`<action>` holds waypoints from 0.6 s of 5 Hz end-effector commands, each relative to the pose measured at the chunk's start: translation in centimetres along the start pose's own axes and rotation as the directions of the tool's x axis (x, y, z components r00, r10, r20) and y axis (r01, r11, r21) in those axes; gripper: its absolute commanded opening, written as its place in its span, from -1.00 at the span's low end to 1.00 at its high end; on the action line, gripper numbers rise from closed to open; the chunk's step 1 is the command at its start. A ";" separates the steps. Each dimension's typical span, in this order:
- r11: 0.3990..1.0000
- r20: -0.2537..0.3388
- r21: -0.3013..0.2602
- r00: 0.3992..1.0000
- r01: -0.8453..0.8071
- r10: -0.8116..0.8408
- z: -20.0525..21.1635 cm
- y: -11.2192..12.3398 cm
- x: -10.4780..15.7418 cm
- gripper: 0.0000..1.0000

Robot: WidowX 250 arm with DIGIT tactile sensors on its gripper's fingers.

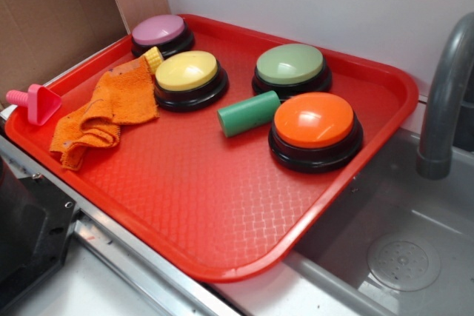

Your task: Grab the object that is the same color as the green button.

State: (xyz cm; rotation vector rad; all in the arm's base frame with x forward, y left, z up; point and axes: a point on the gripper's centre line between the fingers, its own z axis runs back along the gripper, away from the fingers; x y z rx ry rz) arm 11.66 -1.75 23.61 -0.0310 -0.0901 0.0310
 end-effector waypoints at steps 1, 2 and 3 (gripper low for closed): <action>1.000 0.000 0.000 1.000 0.000 0.000 0.0 0.0 0.0 1.00; 0.990 0.021 -0.006 0.990 0.142 -0.142 -1.8 -0.2 2.7 1.00; 0.976 0.042 0.005 0.975 0.218 -0.218 -4.1 -0.5 4.8 1.00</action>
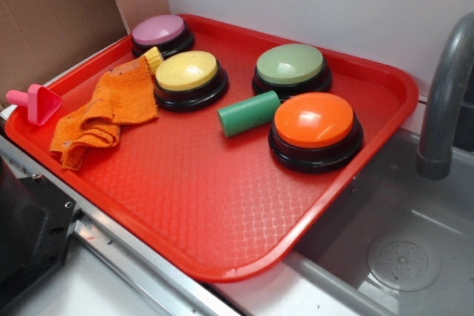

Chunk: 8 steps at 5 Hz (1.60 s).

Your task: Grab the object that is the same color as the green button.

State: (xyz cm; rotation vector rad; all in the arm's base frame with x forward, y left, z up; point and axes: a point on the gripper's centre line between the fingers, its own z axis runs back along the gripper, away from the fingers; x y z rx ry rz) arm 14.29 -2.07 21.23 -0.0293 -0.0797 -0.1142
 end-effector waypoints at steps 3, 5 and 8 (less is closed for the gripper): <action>0.940 0.081 0.059 0.937 0.336 -0.340 -9.7 -0.8 8.0 1.00; 0.884 0.080 0.050 0.881 0.464 -0.467 -12.9 -1.8 10.1 1.00; 0.868 0.089 -0.015 0.865 0.497 -0.494 -17.3 -2.8 11.7 1.00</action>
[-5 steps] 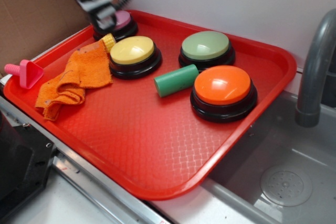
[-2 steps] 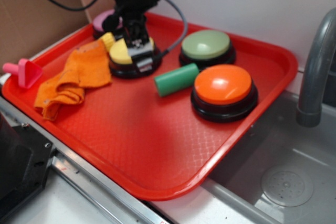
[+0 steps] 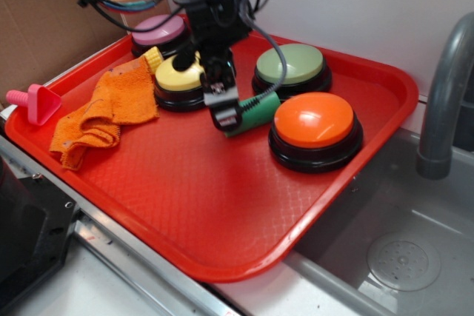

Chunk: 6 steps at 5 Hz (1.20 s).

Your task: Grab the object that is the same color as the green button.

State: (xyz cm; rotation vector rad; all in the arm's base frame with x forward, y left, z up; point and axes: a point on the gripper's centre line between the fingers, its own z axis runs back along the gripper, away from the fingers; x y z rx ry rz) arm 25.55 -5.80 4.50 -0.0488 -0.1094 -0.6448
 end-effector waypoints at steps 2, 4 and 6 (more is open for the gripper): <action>0.996 0.032 0.010 0.996 -0.088 0.088 -1.0 0.3 1.3 -1.00; 0.994 0.020 0.004 0.994 -0.108 0.108 -1.6 0.5 1.1 -1.00; 0.980 0.024 -0.011 0.980 -0.197 0.197 2.6 -0.2 0.6 -1.00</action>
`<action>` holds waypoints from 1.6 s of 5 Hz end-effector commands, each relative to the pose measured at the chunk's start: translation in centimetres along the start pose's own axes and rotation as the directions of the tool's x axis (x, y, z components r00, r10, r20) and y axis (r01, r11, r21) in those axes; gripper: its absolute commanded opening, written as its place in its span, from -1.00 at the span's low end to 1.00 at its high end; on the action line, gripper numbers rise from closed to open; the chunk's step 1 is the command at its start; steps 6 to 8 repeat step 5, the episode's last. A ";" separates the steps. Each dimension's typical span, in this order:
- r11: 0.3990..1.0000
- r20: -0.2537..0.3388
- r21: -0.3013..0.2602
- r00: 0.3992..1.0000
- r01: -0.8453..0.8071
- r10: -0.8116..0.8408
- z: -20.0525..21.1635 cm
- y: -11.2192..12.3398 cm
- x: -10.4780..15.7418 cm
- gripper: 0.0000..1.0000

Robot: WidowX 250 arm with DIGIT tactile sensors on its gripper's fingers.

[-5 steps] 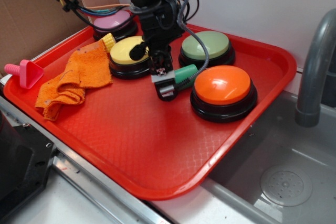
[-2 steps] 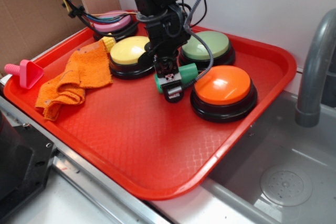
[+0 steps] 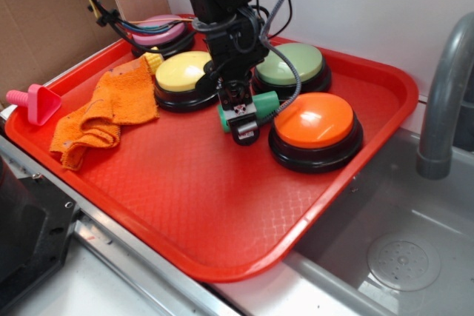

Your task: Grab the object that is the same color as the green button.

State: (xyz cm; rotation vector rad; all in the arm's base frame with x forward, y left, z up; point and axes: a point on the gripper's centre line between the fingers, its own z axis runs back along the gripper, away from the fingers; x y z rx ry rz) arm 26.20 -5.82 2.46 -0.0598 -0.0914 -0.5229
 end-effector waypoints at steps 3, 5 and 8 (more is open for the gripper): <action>0.914 0.056 0.004 0.913 -0.405 0.404 11.6 -0.8 -7.0 -1.00; 0.879 -0.073 0.018 0.876 -0.477 0.477 12.3 0.1 -9.6 -0.82; 0.879 -0.073 0.018 0.876 -0.477 0.477 12.3 0.1 -9.6 -0.82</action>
